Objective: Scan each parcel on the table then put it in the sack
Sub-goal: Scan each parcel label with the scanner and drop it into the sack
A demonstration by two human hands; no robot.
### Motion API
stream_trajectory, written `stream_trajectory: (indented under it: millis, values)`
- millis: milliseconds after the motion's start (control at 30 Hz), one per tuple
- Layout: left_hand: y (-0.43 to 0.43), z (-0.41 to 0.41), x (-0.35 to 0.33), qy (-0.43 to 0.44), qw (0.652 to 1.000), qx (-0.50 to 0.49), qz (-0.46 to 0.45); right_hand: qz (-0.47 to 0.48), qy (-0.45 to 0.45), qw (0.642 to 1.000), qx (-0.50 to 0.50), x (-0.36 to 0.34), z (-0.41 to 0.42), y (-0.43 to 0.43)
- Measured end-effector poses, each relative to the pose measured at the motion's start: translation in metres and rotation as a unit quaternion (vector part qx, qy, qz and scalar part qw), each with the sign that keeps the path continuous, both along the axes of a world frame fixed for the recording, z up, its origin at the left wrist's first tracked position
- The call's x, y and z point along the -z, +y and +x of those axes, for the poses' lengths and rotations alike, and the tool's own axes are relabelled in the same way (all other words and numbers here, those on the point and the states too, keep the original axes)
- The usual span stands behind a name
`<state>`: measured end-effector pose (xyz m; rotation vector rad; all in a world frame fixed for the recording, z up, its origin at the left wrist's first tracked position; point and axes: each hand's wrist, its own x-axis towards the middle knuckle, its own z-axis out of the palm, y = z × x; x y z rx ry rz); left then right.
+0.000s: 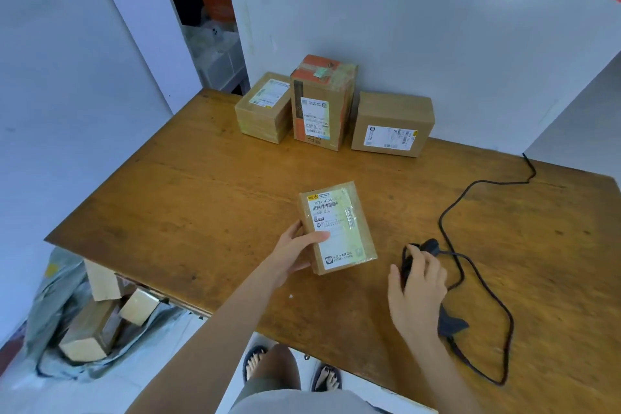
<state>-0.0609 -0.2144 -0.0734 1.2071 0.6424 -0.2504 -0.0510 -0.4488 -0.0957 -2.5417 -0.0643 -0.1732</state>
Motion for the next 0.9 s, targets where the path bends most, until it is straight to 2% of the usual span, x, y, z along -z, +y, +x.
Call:
stream_trajectory:
  millis: [100,267,500,700,900]
  values:
    - [0.009,-0.012,-0.004,0.001,1.000,0.008,0.000,0.155,0.078,0.977,-0.121,-0.014,-0.012,0.039]
    - [0.048,-0.047,-0.015,0.007,0.999,-0.047,0.024,0.251,0.131,0.948,-0.147,-0.025,-0.034,0.112]
    - [0.138,-0.150,-0.030,-0.006,0.968,-0.242,0.060,0.259,0.153,0.915,-0.269,-0.034,-0.102,0.232]
    - [0.212,-0.271,-0.033,-0.007,0.932,-0.344,0.113,0.288,0.185,0.867,-0.361,-0.034,-0.197,0.331]
    - [0.254,-0.366,-0.014,0.048,0.904,-0.419,0.071,0.204,0.252,0.849,-0.418,-0.013,-0.272,0.404]
